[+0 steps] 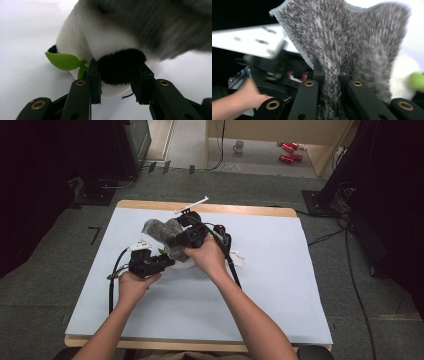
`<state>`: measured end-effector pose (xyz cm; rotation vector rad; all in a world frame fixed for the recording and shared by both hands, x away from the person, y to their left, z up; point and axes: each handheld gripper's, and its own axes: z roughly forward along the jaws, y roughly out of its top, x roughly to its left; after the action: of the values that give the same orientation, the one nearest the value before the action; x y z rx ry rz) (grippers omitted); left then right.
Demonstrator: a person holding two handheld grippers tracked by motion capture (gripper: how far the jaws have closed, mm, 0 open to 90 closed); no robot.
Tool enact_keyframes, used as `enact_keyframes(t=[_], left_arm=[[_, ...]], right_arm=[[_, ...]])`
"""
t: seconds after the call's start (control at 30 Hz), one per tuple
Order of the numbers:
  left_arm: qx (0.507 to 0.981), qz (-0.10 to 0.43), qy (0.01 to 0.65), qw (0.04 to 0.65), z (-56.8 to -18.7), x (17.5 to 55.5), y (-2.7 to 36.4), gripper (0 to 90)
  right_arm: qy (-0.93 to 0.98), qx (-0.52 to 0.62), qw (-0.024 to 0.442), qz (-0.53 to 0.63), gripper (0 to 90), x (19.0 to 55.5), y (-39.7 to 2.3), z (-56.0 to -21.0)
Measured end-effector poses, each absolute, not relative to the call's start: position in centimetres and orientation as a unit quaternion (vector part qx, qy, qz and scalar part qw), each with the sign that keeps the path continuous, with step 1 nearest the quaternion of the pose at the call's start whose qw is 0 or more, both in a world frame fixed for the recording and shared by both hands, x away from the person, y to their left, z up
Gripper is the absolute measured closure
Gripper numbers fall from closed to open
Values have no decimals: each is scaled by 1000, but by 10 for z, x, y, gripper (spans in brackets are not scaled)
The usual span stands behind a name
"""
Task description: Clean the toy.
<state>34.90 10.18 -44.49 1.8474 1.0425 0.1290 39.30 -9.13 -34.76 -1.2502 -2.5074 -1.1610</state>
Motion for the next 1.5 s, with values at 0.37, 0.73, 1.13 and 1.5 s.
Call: enact_keyframes(t=[0.37, 0.73, 1.13, 1.5], left_arm=[[766, 53, 431, 474, -446, 350, 101, 652], [759, 34, 442, 478, -447, 358, 107, 654], [759, 28, 440, 479, -446, 363, 108, 658], [758, 25, 439, 482, -445, 361, 105, 659]], right_arm=[[-844, -404, 19, -354, 848, 394, -95, -374], [-831, -436, -17, -344, 847, 397, -137, -369], [-811, -473, -33, -343, 847, 399, -179, -360], [-812, -481, -75, -322, 847, 397, -198, -344]])
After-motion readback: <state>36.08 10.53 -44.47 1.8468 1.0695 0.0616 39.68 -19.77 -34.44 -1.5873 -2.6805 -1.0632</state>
